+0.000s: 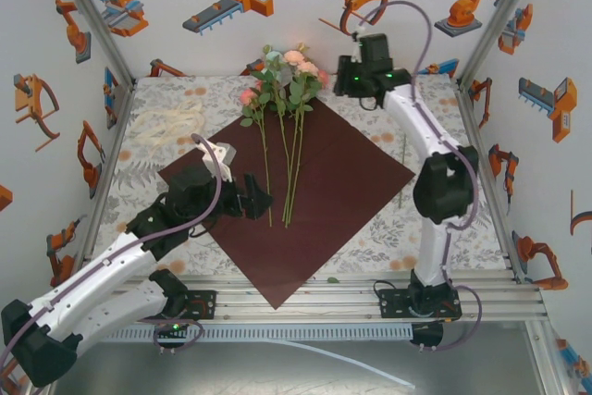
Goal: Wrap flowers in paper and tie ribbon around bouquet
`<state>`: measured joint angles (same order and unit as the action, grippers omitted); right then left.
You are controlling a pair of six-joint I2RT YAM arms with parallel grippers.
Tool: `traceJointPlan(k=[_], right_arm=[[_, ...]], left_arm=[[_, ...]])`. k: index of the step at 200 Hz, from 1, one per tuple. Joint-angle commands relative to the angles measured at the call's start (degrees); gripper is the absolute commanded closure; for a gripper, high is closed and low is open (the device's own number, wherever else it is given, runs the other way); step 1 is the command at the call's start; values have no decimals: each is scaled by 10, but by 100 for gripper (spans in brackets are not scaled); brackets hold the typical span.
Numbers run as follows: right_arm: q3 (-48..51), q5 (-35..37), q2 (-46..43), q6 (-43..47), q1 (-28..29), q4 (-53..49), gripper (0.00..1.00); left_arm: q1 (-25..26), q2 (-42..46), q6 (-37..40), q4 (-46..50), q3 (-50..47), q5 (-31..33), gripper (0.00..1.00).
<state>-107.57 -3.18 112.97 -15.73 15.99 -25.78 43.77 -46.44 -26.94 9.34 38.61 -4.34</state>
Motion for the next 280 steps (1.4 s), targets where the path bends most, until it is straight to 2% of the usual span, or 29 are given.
traceJointPlan(k=[1, 32, 63, 135, 235, 280], right_arm=[[60, 49, -21, 27, -70, 22, 51], [92, 49, 0, 20, -148, 26, 52], [60, 49, 69, 9, -184, 3, 53], [-94, 47, 223, 21, -189, -99, 56], [-128, 48, 262, 30, -189, -135, 75], [-135, 55, 269, 36, -189, -141, 80]], left_arm=[[-1, -10, 26, -103, -9, -139, 3], [7, -48, 43, -127, 10, -201, 3], [21, -77, 64, -114, 31, -206, 3], [31, -85, 91, -89, 39, -171, 3], [32, -69, 92, -75, 32, -143, 3], [32, -46, 87, -69, 19, -123, 3]])
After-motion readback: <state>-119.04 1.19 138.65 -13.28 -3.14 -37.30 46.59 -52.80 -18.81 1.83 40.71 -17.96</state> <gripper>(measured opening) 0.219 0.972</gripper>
